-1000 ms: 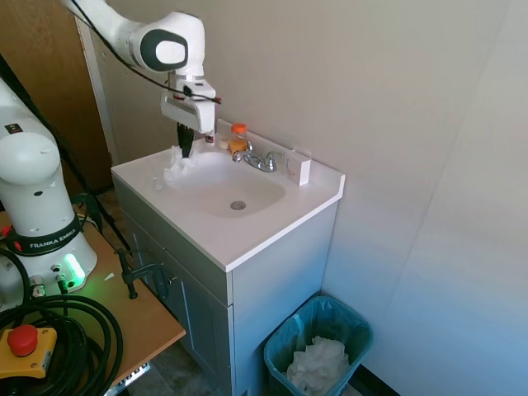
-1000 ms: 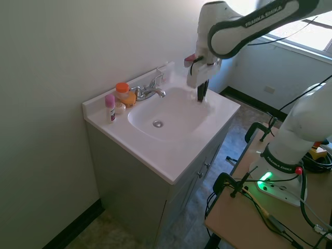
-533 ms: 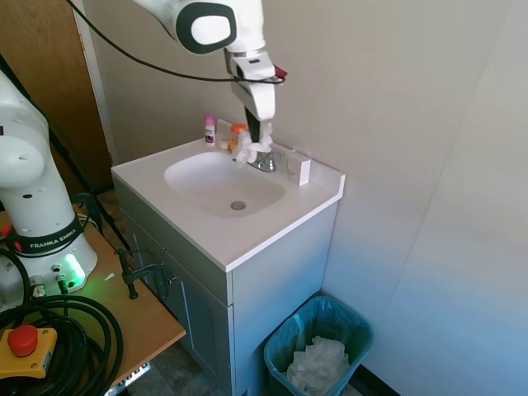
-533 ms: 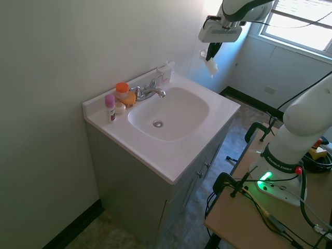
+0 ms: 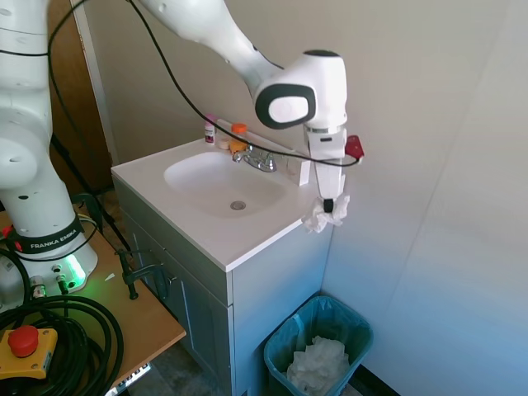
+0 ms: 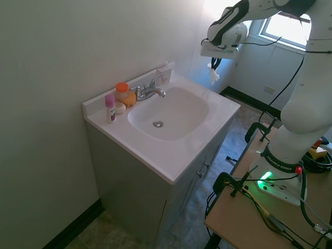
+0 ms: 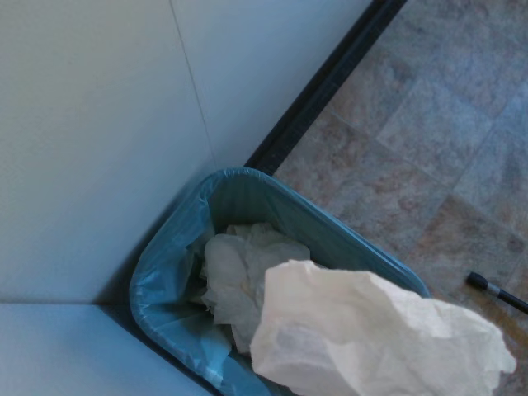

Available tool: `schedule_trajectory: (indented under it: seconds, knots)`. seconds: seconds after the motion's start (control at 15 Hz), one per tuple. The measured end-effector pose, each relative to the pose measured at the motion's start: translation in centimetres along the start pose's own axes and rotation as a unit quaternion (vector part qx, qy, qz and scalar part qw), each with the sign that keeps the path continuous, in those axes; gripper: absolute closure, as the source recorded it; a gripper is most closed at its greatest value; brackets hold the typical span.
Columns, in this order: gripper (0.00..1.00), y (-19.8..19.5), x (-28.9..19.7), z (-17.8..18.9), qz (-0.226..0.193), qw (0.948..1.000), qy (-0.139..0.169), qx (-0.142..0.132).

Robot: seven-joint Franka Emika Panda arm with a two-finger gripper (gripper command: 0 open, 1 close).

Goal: Throw the tissue in the trash bin

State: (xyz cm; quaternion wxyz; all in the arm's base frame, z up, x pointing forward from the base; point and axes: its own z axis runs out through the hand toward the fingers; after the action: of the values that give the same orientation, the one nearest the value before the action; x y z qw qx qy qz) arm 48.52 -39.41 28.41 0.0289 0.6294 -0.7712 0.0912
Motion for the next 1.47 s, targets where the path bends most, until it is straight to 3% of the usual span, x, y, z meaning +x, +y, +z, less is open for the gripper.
schedule_trajectory:
  seconds: [0.2, 0.47, 0.53, 1.2, 1.47]
  knots:
    - [1.0, -2.6, -1.5, 5.4, -0.005, 0.9996, 0.0, -0.028]
    - [1.0, -1.9, 0.4, 8.8, 0.014, 0.9986, -0.002, -0.052]
    - [0.0, -1.5, 0.8, 9.3, 0.016, 0.9983, -0.004, -0.056]
    - [0.0, -1.4, 1.6, 10.0, 0.003, 0.9979, -0.026, -0.059]
    - [0.0, -1.8, 3.1, 7.7, -0.012, 0.9988, -0.028, -0.038]
